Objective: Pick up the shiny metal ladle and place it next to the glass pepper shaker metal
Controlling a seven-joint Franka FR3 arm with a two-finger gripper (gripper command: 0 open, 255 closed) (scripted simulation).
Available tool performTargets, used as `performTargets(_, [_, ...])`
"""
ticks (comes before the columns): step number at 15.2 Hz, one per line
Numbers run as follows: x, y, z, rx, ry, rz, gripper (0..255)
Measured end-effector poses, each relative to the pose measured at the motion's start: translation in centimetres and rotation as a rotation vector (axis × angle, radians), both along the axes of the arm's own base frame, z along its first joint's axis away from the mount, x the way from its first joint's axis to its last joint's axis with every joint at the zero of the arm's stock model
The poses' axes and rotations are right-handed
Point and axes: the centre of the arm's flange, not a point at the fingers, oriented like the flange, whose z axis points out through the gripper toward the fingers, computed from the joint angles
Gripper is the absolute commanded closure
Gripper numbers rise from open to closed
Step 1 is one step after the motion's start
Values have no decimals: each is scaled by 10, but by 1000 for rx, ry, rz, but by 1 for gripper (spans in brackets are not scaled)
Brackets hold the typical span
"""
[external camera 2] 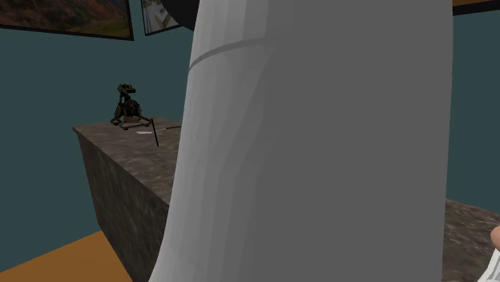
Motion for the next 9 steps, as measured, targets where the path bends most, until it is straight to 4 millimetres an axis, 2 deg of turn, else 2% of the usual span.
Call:
performTargets(4, [0,0,2,0,0,0,255])
performTargets(9, [0,0,26,0,0,0,255])
